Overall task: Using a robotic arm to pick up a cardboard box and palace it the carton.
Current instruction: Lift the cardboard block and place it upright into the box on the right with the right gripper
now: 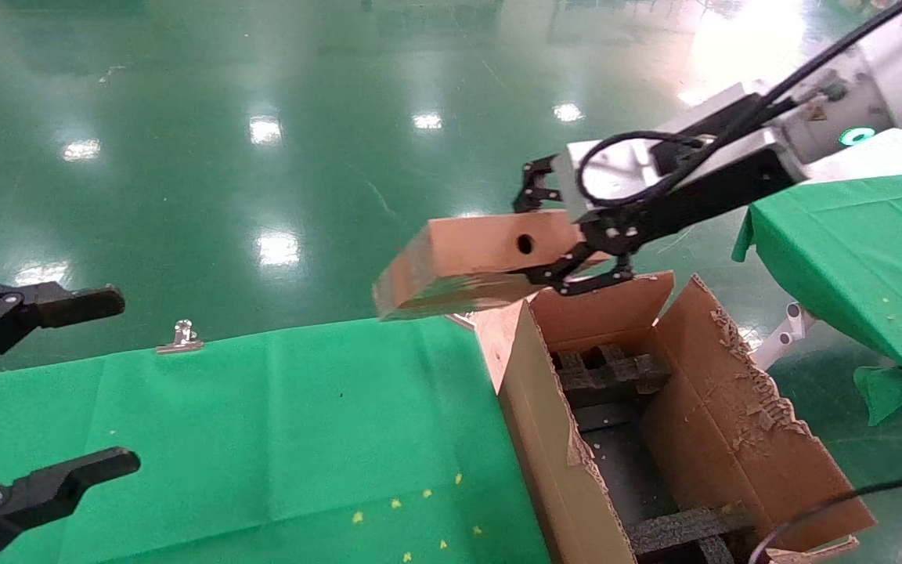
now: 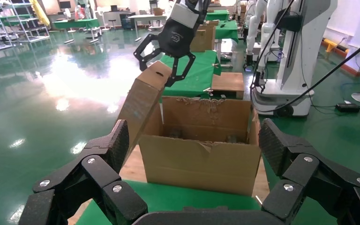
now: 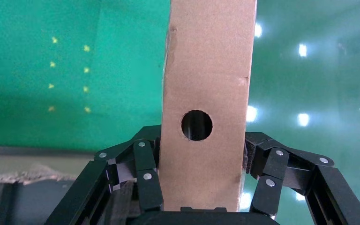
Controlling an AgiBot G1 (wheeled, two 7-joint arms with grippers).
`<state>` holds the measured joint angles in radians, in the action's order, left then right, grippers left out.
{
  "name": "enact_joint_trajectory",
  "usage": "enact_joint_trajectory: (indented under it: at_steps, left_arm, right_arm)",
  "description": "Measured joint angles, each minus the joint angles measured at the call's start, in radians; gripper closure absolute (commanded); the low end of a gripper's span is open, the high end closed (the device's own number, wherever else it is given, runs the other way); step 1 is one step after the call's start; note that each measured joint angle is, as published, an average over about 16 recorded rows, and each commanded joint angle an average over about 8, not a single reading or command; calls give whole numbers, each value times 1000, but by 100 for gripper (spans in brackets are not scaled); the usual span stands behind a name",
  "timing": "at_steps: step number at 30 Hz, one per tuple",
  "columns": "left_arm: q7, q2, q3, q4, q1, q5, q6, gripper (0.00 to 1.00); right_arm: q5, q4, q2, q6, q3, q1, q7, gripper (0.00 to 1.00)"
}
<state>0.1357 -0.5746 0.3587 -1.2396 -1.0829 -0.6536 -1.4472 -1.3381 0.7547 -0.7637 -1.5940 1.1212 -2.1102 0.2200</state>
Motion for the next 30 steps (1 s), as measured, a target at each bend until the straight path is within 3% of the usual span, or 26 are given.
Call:
enact_joint_trajectory:
  at_steps: [15,30]
  left_arm:
    - [0,0,0,0,0,0,0,0]
    - [0,0,0,0,0,0,0,0]
  right_arm:
    - [-21,-169,160,7,201,-130,79,100]
    - [-39,-343,227,26,286,-135,130,100]
